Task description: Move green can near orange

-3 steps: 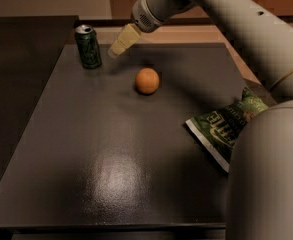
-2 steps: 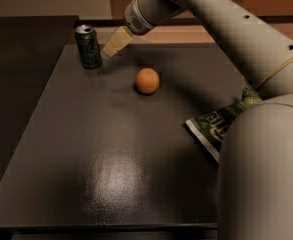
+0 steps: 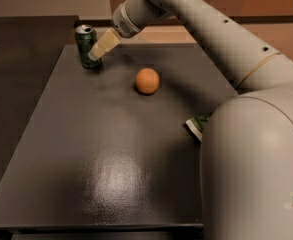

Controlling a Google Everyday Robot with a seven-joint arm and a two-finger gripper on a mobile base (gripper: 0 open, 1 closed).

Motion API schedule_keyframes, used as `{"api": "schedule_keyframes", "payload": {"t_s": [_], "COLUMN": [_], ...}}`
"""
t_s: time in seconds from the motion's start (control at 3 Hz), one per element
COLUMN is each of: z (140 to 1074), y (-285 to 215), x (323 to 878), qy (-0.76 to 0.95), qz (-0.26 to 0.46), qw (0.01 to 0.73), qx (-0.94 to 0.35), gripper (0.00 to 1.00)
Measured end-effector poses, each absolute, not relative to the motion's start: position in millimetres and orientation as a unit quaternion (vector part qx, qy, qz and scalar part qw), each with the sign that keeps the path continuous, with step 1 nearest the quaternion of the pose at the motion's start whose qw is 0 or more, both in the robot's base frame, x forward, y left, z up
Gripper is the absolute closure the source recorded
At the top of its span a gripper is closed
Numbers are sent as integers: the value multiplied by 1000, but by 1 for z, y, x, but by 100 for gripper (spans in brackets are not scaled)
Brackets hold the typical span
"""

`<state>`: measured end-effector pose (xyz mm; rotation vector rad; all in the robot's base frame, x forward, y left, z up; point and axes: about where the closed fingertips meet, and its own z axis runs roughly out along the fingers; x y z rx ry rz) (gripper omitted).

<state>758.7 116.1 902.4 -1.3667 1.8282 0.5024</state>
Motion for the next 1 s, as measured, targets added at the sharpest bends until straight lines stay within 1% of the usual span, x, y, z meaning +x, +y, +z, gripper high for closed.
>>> {"api": "schedule_keyframes", "payload": {"t_s": [0.67,1.0], "z": [896,896], "y": [142,150], "x": [764,766], "qy": [731,736], "qz": [205,211], "qw": [399,399], "qx": [-514,-504], "gripper": [0,18]}}
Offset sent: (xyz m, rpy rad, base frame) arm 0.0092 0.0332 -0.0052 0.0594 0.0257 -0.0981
